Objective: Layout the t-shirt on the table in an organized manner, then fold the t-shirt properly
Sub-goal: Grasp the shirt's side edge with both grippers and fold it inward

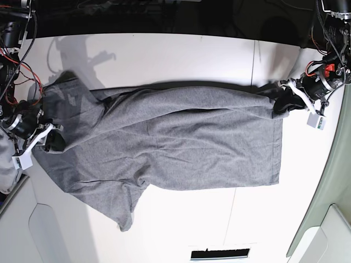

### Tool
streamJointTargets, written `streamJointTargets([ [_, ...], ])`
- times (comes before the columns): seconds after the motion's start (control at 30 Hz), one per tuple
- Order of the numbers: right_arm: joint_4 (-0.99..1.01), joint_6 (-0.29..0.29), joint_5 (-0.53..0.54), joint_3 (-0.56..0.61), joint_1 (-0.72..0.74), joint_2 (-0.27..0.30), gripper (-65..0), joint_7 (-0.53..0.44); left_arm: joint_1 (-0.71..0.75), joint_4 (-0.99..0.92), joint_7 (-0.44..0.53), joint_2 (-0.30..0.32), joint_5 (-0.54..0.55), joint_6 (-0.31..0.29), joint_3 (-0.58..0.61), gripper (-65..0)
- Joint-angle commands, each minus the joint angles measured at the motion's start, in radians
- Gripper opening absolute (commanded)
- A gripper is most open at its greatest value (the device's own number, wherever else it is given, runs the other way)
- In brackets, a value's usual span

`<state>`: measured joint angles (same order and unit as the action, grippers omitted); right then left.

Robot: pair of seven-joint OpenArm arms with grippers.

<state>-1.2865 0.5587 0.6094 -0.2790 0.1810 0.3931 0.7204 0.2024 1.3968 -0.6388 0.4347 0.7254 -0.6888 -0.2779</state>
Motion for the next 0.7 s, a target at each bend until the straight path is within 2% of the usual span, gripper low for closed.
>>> streamJointTargets([
  [0.0,-0.008,0.005,0.011,-0.003,0.012,0.019,-43.1,0.008,-0.006,-0.002,0.013,0.014,0.001,-0.009,0.009,-65.0],
  [0.03,-0.009,0.005,0.012,-0.004,0.01,0.02,-38.5,0.032,-0.013,-0.008,0.013,0.014,-0.007,-0.009,0.021,-65.0],
  [0.07,-0.009,0.005,0.011,-0.006,0.009,0.02,-37.6,0.06,-0.016,-0.01,0.013,0.014,-0.01,-0.009,0.03,-65.0],
  [0.23,-0.013,0.005,0.09,-0.088,-0.022,0.02,-37.7,0.13,-0.018,-0.01,0.012,0.014,-0.01,-0.009,0.034,-65.0],
  [0.4,-0.025,0.009,0.127,-0.22,-0.153,0.019,-37.7,0.139,-0.011,-0.01,0.005,0.014,-0.013,-0.009,0.034,-65.0],
  [0.5,-0.025,0.013,0.13,-0.245,-0.24,0.019,-37.7,0.108,-0.014,-0.01,0.008,0.014,-0.011,-0.009,0.034,-65.0],
  [0.57,-0.024,0.008,0.101,-0.245,-0.283,0.019,-37.7,0.054,-0.017,-0.01,0.012,0.014,-0.011,-0.009,0.034,-65.0],
  [0.67,-0.023,-0.032,0.051,-0.245,-0.323,0.019,-37.6,-0.045,-0.016,-0.01,0.014,0.011,-0.004,-0.009,0.034,-65.0],
])
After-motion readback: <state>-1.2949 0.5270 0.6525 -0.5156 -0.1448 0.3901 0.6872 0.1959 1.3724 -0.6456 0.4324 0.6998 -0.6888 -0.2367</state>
